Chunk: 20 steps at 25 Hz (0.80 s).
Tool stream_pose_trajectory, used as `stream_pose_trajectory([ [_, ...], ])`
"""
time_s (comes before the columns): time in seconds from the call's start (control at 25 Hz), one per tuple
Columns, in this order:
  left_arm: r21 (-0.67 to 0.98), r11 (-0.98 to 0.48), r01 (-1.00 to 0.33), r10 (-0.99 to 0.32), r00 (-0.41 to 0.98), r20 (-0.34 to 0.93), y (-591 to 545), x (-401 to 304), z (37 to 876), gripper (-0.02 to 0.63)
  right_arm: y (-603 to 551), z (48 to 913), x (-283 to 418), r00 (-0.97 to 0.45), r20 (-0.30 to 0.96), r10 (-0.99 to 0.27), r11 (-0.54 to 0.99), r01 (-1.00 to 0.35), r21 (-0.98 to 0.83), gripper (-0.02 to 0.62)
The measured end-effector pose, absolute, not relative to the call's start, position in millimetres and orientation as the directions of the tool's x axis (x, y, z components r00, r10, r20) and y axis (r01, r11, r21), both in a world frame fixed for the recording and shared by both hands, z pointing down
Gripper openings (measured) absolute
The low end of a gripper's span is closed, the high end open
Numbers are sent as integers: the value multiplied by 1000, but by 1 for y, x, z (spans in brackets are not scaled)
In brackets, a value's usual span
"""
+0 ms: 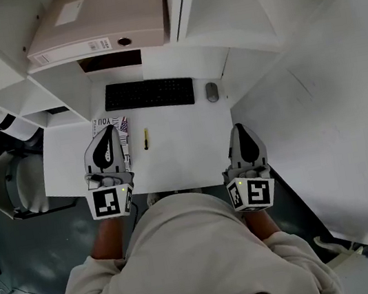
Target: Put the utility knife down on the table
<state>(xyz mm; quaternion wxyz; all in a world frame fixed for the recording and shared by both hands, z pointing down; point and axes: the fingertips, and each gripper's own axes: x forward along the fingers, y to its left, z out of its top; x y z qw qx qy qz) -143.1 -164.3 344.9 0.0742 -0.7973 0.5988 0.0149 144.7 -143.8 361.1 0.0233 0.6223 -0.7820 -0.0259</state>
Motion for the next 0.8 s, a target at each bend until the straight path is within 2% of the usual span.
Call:
stream_pose_trajectory([
  [0.8,-89,-280,-956,-952,288,-99,-154,-149,348,0,-131,358,140,-215,-10,-977,214,-974,68,3],
])
